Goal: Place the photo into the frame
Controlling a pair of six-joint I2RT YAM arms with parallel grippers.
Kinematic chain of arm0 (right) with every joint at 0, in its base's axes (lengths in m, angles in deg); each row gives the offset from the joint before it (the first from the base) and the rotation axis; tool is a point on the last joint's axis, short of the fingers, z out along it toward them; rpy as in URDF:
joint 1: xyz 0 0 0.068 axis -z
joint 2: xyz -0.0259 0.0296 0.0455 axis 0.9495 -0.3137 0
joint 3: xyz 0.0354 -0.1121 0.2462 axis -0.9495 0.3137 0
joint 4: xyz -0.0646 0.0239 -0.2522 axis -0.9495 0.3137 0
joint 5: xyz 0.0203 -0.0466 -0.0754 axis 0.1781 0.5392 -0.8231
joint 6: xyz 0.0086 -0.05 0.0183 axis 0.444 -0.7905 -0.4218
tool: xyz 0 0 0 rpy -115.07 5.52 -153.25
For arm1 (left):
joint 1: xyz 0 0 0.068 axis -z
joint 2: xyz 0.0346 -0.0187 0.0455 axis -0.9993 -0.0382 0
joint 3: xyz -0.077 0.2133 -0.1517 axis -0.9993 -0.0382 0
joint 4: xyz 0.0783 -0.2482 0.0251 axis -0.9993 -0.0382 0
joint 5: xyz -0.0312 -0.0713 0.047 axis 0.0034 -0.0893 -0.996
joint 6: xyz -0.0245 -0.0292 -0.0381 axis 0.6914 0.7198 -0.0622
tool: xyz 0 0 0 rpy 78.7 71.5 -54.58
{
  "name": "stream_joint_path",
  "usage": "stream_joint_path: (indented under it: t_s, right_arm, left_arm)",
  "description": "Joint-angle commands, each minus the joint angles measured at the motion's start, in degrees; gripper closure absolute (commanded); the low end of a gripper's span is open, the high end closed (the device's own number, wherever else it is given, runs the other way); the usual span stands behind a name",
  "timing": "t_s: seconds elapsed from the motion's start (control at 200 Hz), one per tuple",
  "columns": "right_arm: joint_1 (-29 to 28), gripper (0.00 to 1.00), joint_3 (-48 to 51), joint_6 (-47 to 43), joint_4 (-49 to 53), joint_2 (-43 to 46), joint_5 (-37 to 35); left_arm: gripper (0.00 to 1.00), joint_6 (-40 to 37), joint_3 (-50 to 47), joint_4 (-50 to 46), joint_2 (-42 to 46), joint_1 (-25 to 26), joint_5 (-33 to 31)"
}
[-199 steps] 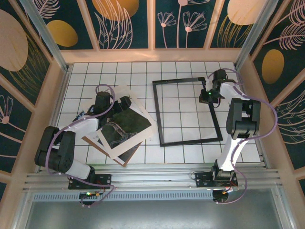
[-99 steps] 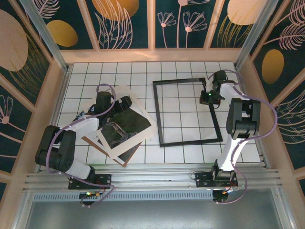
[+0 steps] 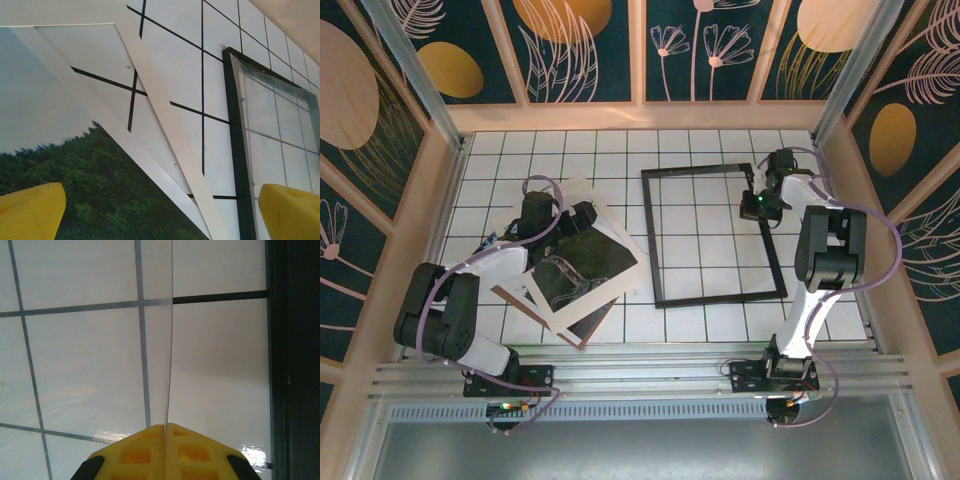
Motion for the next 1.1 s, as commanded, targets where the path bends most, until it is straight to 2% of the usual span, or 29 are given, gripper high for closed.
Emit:
stream_joint_path:
  t_s: [0.0,0.485,1.096]
  right_arm:
    - [0.43,1.0,1.58,1.95,0.21,1.18,-0.34]
    - [1.01,0.96,3.96,4.88,-2.87,3.91,5.97]
    - [1.38,1.0,6.45,6.42,-2.88,5.0,2.5]
  left_arm:
    - [0.01,-1.18,0.52,-0.12,-0.38,0.26,-0.44]
    - [0.01,-1.24,0.51,-0.12,-0.59,0.26,-0.57]
    - [0.01,-1.18,1.37,0.03,-1.57,0.27,-0.18]
